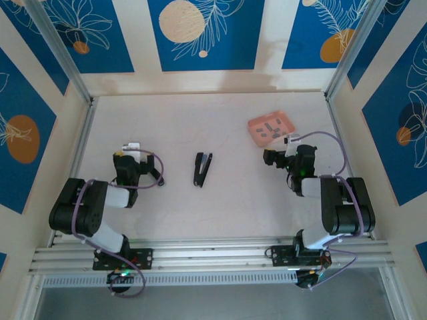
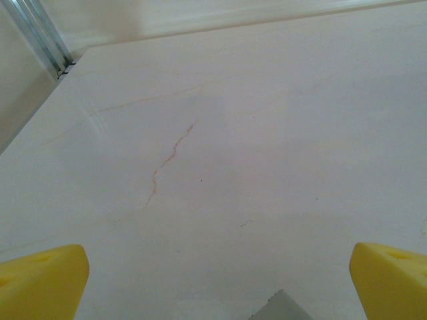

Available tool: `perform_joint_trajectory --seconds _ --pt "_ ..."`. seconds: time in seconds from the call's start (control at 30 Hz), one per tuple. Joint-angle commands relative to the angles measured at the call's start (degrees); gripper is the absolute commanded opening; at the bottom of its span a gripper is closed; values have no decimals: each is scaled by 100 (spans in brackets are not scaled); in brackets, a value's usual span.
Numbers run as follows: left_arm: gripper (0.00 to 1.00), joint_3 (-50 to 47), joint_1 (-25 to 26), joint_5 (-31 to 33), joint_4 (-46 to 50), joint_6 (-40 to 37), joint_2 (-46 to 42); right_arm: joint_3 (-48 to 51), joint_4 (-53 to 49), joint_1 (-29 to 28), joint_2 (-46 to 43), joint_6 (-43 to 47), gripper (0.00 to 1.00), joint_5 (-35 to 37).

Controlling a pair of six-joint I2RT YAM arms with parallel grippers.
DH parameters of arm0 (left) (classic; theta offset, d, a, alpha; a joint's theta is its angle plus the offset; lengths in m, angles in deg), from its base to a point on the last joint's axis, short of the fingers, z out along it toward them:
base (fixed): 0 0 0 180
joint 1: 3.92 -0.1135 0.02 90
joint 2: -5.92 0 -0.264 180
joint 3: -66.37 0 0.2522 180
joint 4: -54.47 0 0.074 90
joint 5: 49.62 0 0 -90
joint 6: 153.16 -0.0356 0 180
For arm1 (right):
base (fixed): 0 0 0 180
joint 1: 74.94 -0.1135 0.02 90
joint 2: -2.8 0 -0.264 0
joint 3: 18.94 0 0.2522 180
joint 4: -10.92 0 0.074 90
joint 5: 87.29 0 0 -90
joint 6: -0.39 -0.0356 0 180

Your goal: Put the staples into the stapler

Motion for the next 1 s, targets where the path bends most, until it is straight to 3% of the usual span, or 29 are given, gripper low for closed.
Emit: perform_joint_trajectory --seconds 0.0,0.2,0.37,0.53,0.73,0.97 --pt "100 249 -58 -23 538 -12 -426 -651 -1286 2 -503 -62 99 -162" --pt "98 926 -26 -4 2552 266 -1357 -1510 -3250 -232 -1072 -633 99 -168" --pt "93 1697 -26 -417 4487 1008 -1847 -2369 -4665 -1169 -1098 -769 99 66" --pt "94 1973 -30 -830 5525 1970 -2123 -2763 -4766 -2652 -768 -370 99 537" --pt "96 2246 -135 -862 6394 2629 -2290 -3273 -4072 -4010 252 -494 100 441" --pt "94 2337 -777 -1842 6660 3235 -2155 -4425 -3511 -5284 1968 -98 98 580"
